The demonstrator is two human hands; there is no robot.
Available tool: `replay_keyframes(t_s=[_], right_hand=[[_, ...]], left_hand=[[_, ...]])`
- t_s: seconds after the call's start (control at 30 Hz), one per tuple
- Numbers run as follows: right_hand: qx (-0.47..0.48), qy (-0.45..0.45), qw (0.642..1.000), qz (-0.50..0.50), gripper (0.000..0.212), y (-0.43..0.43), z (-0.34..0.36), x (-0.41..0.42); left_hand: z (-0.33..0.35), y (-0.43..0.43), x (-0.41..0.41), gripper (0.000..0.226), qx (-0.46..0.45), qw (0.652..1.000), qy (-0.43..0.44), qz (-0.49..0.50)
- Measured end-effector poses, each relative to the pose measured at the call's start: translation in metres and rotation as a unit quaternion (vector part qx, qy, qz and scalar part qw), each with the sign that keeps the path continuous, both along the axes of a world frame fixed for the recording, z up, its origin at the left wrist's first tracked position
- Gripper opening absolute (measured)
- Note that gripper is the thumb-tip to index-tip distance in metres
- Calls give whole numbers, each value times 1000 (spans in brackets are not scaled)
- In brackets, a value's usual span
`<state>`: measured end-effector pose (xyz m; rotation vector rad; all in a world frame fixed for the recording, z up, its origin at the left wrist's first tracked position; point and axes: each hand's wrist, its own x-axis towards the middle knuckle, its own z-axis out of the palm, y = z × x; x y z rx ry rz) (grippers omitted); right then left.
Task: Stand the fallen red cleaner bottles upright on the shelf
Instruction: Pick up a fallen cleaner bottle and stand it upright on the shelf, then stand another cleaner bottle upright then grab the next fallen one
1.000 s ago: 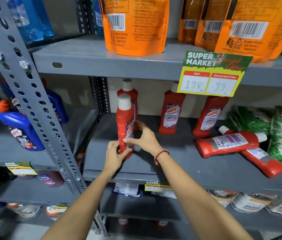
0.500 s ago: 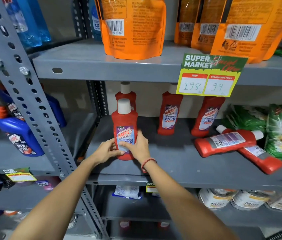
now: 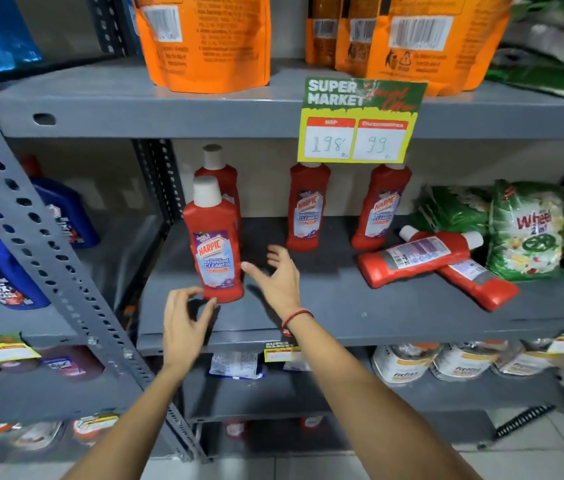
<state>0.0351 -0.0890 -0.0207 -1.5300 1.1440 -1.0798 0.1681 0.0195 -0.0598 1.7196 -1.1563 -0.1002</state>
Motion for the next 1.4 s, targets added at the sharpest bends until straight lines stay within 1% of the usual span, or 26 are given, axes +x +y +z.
replay_keyframes(t_s=[0.1,0.2,0.27,0.33,0.4,0.47,0.5,0.57,0.63,0.7,0.73,0.8,0.87,0.93,1.0,1.1,1.17,1.23,1.3,1.4], right_hand=[[-10,-14,996,-82,54,-17,0,-56],[-6,-14,984,-176,42,-40,3,-113],[2,-11,968,-252,36,-54,3,-148],[35,-21,944,-326,36,-69,-1,-184],[98,-37,924,-367,44,-81,-8,-214],[158,-51,919,-358,48,-95,-19,-237],[179,-62,920,-342,45,-101,-23,-244],[220,-126,918,-304,31,-109,-25,-254],[252,-207,909,-257,25,-113,-23,-257],[260,-275,899,-221,30,-118,-22,-259],[261,-295,895,-208,34,-119,-21,-258],[265,-306,895,-188,39,-122,-21,-257],[260,-312,897,-176,42,-123,-23,-257],[241,-318,902,-163,44,-123,-26,-258],[213,-305,918,-138,43,-121,-27,-257],[165,-258,948,-81,33,-116,-13,-251],[129,-226,965,-31,25,-112,2,-242],[97,-201,974,27,28,-108,16,-230],[77,-162,980,80,33,-106,27,-219],[59,-96,981,156,40,-102,40,-194]], left_hand=[[1,-15,-38,19,-3,998,-29,-61],[14,-56,-76,22,10,984,-96,-150],[23,-86,-103,25,38,971,-136,-193],[31,-118,-134,32,79,958,-155,-230],[36,-147,-163,40,122,946,-147,-261],[40,-173,-188,44,161,936,-113,-291],[40,-183,-197,45,181,931,-91,-303],[39,-202,-212,47,216,918,-73,-326],[35,-216,-219,51,260,898,-87,-343],[33,-228,-223,54,303,874,-98,-367],[33,-234,-224,57,323,859,-110,-381],[34,-242,-225,61,354,832,-155,-398],[36,-244,-224,66,369,821,-179,-397],[36,-242,-221,70,362,829,-171,-391],[36,-235,-216,72,332,849,-140,-386],[39,-221,-204,74,284,879,-50,-379],[44,-207,-192,76,267,890,13,-368],[47,-192,-179,72,237,902,48,-356],[44,-179,-168,62,182,922,74,-335],[37,-156,-149,56,121,949,85,-278]])
